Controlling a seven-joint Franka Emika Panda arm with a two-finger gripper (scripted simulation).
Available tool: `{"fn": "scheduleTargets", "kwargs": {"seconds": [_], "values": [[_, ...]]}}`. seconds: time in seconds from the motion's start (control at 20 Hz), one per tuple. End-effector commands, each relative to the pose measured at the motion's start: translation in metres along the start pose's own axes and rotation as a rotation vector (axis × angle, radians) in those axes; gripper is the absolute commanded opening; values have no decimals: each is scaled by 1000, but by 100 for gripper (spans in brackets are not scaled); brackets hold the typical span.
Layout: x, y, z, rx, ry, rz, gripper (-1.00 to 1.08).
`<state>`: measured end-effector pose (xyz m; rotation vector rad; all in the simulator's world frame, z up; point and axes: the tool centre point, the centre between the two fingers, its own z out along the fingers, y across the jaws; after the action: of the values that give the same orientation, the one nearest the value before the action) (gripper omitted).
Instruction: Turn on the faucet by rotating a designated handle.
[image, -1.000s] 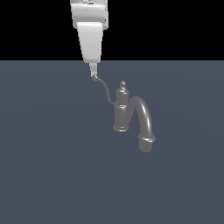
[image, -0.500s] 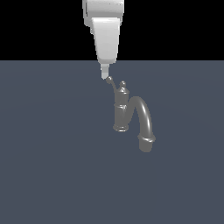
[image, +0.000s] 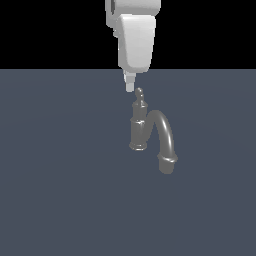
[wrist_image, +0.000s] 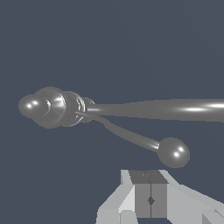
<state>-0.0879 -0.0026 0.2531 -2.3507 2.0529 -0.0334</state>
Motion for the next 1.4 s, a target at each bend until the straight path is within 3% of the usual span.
{"fn": "scheduleTargets", "kwargs": {"seconds": [0.0, 0.8, 0.85, 0.9, 1.35], "values": [[16, 2, 1, -3, 0, 10, -100], [104, 11, 10, -29, -2, 20, -100], [104, 11, 10, -29, -2, 20, -100], [88, 0, 0, -4, 0, -5, -100], [111, -18, 4, -11, -1, 2, -100]]}}
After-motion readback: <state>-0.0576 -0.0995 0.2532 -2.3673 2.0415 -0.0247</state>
